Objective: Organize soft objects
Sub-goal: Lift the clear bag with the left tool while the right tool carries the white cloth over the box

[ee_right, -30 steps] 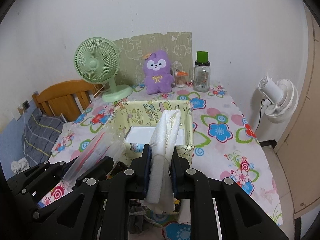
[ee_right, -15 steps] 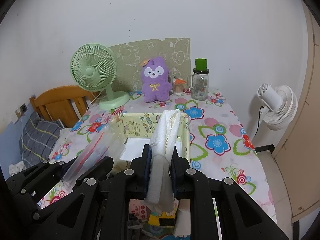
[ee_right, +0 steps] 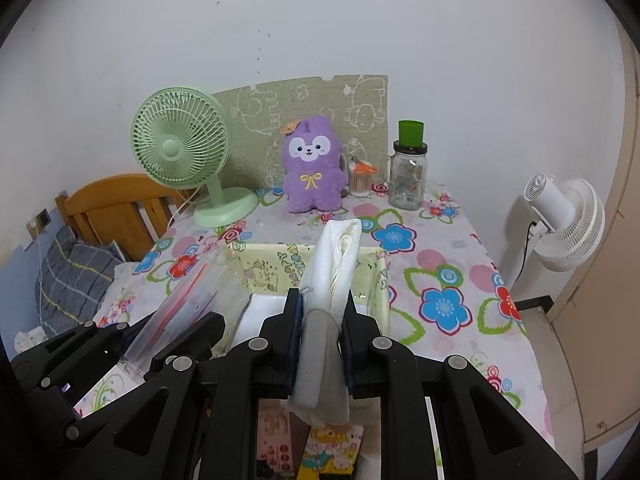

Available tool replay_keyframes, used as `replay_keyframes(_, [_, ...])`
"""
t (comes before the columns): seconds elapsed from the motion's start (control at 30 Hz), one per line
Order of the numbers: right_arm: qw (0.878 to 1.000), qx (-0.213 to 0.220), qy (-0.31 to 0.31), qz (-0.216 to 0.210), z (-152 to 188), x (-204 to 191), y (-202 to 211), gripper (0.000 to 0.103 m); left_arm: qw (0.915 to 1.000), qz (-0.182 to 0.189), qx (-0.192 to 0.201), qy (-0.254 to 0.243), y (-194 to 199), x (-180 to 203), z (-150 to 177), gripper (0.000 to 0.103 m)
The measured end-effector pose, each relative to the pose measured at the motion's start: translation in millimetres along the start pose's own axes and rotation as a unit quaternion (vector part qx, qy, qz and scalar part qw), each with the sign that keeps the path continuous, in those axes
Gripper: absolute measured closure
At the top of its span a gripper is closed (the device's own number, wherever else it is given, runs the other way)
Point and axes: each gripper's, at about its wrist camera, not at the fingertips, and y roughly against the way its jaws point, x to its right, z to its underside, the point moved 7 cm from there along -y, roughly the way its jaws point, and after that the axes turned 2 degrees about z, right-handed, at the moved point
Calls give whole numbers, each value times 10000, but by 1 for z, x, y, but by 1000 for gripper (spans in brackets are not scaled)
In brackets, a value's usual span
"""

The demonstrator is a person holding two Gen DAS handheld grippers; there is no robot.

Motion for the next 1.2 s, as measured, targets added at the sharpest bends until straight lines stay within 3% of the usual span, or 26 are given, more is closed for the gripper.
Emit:
replay_keyframes(0.57, [9999, -143, -32, 44, -19, 6, -54, 83, 9999, -31, -108, 55, -52, -14, -20, 82])
replay_keyframes(1.03, [9988, -494, -52, -13, -9, 4, -102, 82, 9988, -80, -442, 207, -97, -29, -10, 79])
replay_keyframes(1.2, [9978, -658, -46, -80, -6, 5, -112, 81, 9982, -175, -520, 240, -104, -32, -7, 64])
